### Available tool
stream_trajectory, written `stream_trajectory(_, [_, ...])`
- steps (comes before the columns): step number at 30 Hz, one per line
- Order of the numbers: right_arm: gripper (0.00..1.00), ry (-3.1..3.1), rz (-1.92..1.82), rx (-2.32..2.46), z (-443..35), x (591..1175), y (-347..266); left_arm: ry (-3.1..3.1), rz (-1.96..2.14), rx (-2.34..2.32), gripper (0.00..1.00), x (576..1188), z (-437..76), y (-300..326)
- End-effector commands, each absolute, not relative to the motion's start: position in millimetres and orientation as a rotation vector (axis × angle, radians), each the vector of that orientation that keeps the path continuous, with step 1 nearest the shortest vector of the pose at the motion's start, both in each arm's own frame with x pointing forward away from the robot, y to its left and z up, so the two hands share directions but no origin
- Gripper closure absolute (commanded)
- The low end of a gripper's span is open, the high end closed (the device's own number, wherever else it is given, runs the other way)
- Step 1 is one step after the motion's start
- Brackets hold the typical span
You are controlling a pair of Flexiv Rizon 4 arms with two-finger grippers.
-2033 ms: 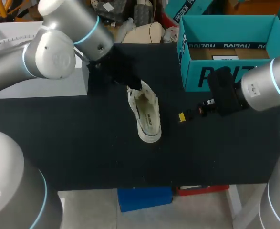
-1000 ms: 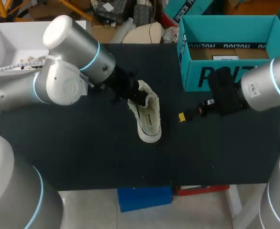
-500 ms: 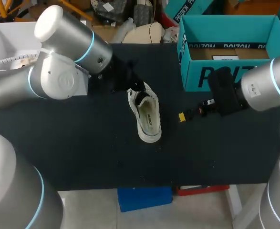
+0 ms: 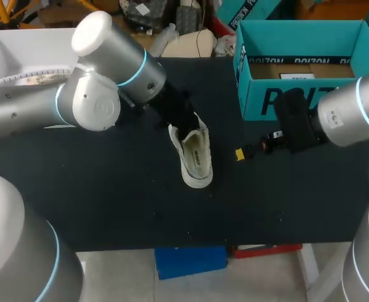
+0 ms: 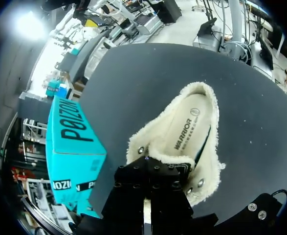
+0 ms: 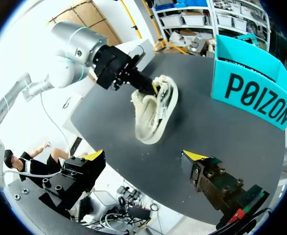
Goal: Take the shoe out of the shoebox, open the shoe tongue, remove and reinsert the insole, then place the shoe into the shoebox
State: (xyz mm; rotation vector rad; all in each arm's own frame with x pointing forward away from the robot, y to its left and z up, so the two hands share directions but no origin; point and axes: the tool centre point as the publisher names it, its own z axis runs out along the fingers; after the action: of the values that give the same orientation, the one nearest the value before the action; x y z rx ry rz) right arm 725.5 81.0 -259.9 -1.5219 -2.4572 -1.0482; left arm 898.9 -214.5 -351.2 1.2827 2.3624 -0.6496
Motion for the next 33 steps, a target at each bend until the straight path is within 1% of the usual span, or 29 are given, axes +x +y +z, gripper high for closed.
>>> stream_trajectory(1, [0.00,-2.458,-1.044,-1.525,-259.8,725.6,82.2,2.373,-0.654,1.282,1.00,894.0,-361.9,-215.8])
stream_trajectory(5, [0.00,-2.458,-1.044,-1.525,-259.8,725.6,82.2,2.379,-0.653,1.283,1.00,888.2,-350.6,-209.1])
stream_trajectory(11, [0.00,-2.458,-1.044,-1.525,-259.8,725.6,82.2,2.353,-0.619,1.384,1.00,876.5,-307.6,-189.9])
stream_trajectory(12, [0.00,-2.458,-1.044,-1.525,-259.8,725.6,82.2,2.328,-0.596,1.456,0.92,873.9,-301.8,-186.8])
stream_trajectory(13, [0.00,-2.458,-1.044,-1.525,-259.8,725.6,82.2,2.289,-0.572,1.560,0.70,869.9,-297.3,-183.6])
stream_trajectory(15, [0.00,-2.458,-1.044,-1.525,-259.8,725.6,82.2,2.251,-0.473,1.670,0.43,865.8,-293.7,-175.2])
stream_trajectory(16, [0.00,-2.458,-1.044,-1.525,-259.8,725.6,82.2,2.254,-0.417,1.722,0.33,862.5,-293.4,-171.7])
stream_trajectory(19, [0.00,-2.458,-1.044,-1.525,-259.8,725.6,82.2,2.267,-0.363,1.779,0.35,856.5,-295.5,-160.8])
stream_trajectory(20, [0.00,-2.458,-1.044,-1.525,-259.8,725.6,82.2,2.286,-0.338,1.792,0.34,855.5,-297.3,-157.0])
stream_trajectory(22, [0.00,-2.458,-1.044,-1.525,-259.8,725.6,82.2,2.303,-0.286,1.811,0.29,854.7,-300.6,-151.2])
stream_trajectory(23, [0.00,-2.458,-1.044,-1.525,-259.8,725.6,82.2,2.309,-0.281,1.812,0.28,854.3,-302.5,-149.6])
stream_trajectory(26, [0.00,-2.458,-1.044,-1.525,-259.8,725.6,82.2,2.311,-0.260,1.818,0.35,854.0,-309.8,-148.2])
stream_trajectory(31, [0.00,-2.458,-1.044,-1.525,-259.8,725.6,82.2,2.324,-0.281,1.818,0.40,858.6,-326.2,-149.1])
stream_trajectory(32, [0.00,-2.458,-1.044,-1.525,-259.8,725.6,82.2,2.324,-0.280,1.819,0.44,859.7,-327.7,-150.6])
stream_trajectory(33, [0.00,-2.458,-1.044,-1.525,-259.8,725.6,82.2,2.326,-0.281,1.826,0.50,860.6,-329.0,-152.0])
